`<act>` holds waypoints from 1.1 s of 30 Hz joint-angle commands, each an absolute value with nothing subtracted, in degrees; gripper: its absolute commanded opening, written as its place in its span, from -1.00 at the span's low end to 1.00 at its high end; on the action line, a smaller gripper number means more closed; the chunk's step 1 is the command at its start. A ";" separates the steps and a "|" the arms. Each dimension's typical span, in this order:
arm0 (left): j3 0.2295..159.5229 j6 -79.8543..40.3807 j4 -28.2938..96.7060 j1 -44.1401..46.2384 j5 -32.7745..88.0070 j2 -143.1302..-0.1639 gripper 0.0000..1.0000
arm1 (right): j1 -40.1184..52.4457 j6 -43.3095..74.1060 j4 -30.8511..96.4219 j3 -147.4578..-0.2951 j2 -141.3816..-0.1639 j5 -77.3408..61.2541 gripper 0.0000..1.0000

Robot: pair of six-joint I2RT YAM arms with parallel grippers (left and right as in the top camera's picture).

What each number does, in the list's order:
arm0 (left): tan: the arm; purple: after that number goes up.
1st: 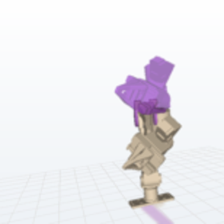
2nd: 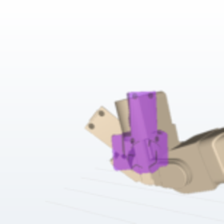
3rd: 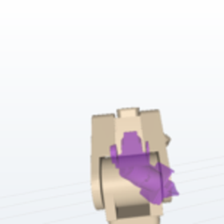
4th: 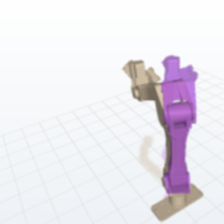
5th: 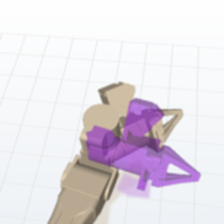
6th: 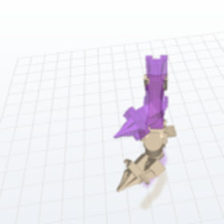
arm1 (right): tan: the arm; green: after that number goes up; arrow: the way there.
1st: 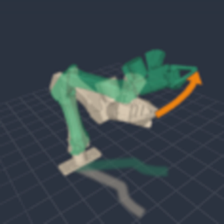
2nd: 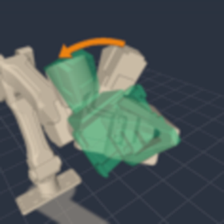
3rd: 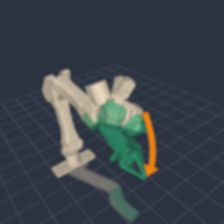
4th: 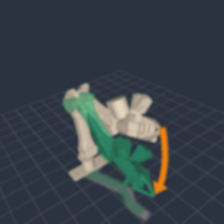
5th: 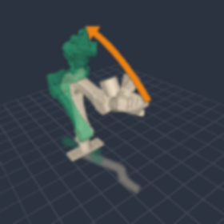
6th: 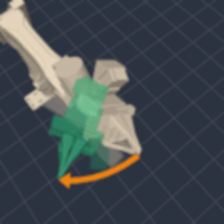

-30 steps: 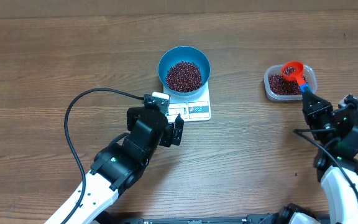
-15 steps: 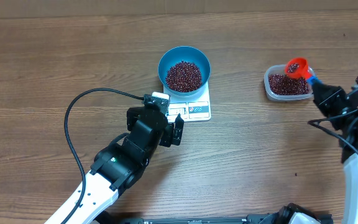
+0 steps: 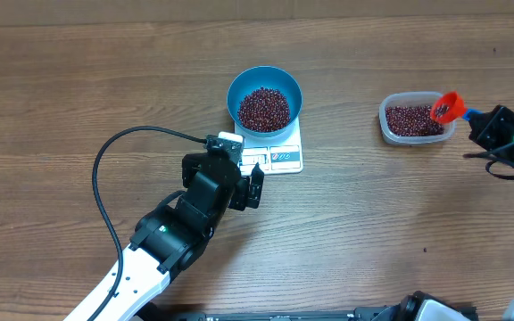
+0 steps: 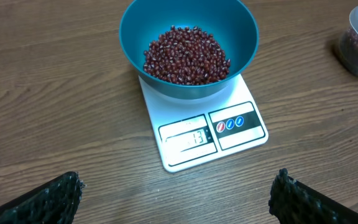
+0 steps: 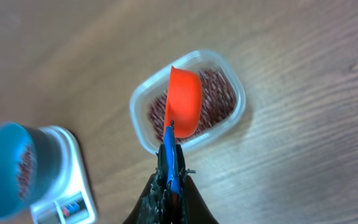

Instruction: Scoop item into bowl and weigh 150g on scale

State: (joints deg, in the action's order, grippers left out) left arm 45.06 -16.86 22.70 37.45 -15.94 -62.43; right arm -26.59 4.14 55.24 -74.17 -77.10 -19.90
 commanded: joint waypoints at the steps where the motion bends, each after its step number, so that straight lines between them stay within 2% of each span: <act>1: 46.37 -17.80 22.48 37.15 -16.93 -62.48 0.99 | -26.63 -1.87 56.18 -75.72 -80.42 -18.68 -0.93; 12: 46.37 -17.80 22.44 37.15 -16.93 -62.48 0.99 | -23.83 -7.99 55.68 -75.72 -87.53 -18.55 -0.93; 26: 46.37 -17.80 22.44 37.15 -16.95 -62.48 0.99 | -19.92 -8.03 50.81 -75.72 -90.04 -4.56 -0.93; 33: 46.37 -17.80 22.41 37.15 -16.93 -62.48 0.99 | -19.92 -10.79 48.47 -75.70 -90.54 -3.90 -0.93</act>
State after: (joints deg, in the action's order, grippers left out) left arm 45.06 -16.88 22.68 37.45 -15.94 -62.43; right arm -20.10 -8.47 49.10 -74.17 -90.17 -5.74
